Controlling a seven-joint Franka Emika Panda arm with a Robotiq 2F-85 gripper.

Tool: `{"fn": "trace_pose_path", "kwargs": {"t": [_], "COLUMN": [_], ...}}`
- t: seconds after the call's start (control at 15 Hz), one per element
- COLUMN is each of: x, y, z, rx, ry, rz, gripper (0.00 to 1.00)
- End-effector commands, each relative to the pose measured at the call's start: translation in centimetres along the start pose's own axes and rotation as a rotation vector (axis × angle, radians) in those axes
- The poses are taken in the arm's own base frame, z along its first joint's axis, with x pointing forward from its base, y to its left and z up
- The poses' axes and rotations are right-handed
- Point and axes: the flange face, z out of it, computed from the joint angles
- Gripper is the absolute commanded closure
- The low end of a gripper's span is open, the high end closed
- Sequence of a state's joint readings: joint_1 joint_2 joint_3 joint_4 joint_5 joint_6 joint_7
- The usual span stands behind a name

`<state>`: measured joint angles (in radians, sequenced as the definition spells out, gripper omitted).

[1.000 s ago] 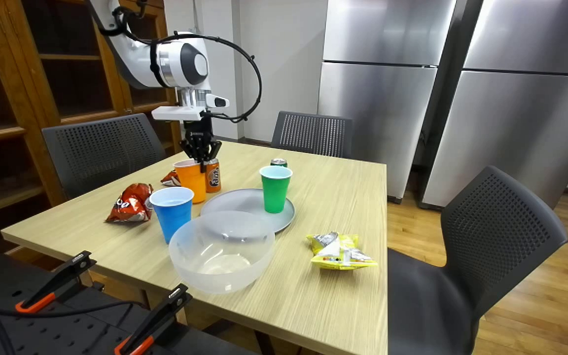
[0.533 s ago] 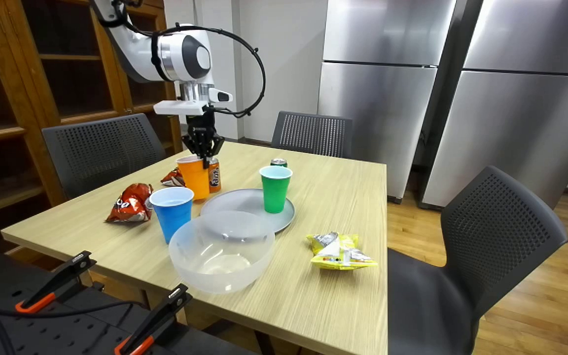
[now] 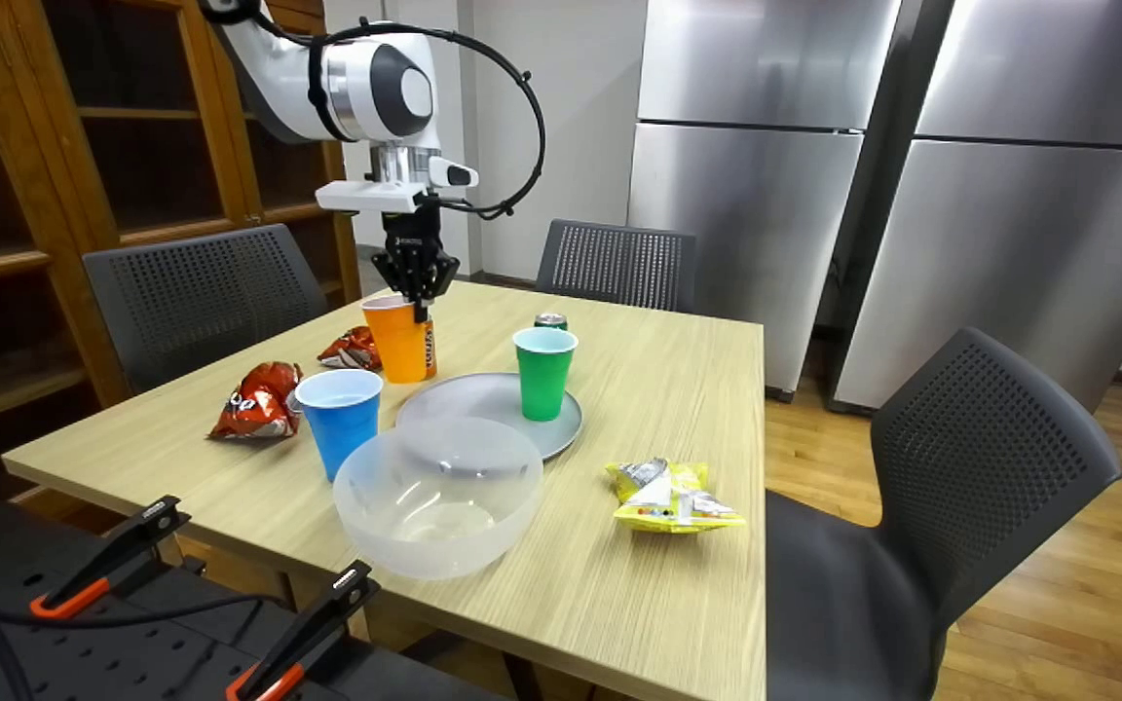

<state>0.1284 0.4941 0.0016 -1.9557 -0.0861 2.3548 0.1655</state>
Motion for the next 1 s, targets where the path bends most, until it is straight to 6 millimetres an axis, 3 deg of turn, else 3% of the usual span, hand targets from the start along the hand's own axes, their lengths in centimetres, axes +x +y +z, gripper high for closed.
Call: {"fn": "trace_pose_path", "kwargs": {"t": [0.0,0.93], "x": [-1.0,1.3], "y": [1.6,7.4], "z": [-1.5,-2.2], "rx": [0.052,0.213], "ry": [0.020,0.035], "rz": [0.011,0.051], "gripper": [0.99,0.99]}}
